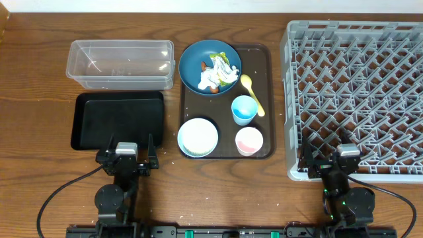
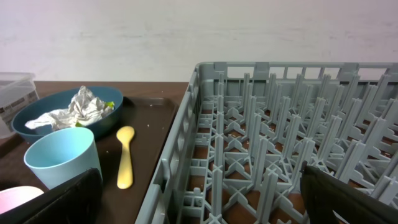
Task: Sort waste into correct bins and load items into the dishwasher rack
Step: 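Raise the left arm from rest toward the blue plate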
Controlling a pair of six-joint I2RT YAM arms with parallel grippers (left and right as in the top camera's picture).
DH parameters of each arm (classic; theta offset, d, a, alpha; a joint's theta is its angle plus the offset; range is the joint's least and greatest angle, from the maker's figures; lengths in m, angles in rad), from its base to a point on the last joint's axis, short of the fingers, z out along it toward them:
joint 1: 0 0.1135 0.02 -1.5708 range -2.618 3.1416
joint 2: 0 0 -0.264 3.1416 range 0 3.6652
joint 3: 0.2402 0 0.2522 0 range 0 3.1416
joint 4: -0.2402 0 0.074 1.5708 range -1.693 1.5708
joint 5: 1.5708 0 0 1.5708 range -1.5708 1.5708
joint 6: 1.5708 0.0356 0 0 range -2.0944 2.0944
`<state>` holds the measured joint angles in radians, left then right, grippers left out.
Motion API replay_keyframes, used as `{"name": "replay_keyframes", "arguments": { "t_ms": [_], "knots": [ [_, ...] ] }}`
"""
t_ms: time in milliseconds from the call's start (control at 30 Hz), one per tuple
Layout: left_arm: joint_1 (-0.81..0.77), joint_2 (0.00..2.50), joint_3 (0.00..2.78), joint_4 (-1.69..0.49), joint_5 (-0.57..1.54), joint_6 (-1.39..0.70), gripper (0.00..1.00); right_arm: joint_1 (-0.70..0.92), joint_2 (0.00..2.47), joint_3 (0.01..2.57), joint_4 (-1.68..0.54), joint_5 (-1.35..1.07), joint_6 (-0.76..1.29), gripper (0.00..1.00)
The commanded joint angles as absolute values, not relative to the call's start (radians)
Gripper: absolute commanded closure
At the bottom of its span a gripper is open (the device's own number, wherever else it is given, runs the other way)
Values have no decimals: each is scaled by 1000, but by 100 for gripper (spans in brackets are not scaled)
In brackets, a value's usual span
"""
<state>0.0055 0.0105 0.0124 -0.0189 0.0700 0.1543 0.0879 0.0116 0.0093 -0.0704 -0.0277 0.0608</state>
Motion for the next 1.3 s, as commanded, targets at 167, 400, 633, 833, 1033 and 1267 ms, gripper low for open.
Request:
{"name": "replay_keyframes", "arguments": {
  "t_ms": [167, 400, 633, 833, 1033, 1267],
  "knots": [
    [12, 7, 4, -64, 81, 145, 3, 79, 7, 6, -71, -34, 74, 1],
    [12, 7, 4, -64, 81, 145, 3, 79, 7, 6, -71, -34, 74, 1],
    [12, 7, 4, -64, 81, 145, 3, 79, 7, 6, -71, -34, 74, 1],
    [12, 7, 4, -64, 81, 145, 3, 79, 7, 6, -71, -34, 74, 1],
    [12, 7, 4, -64, 81, 145, 3, 79, 8, 6, -72, -21, 57, 1],
    [12, 7, 4, -64, 81, 145, 3, 79, 8, 6, -72, -4, 32, 1]
  ]
}}
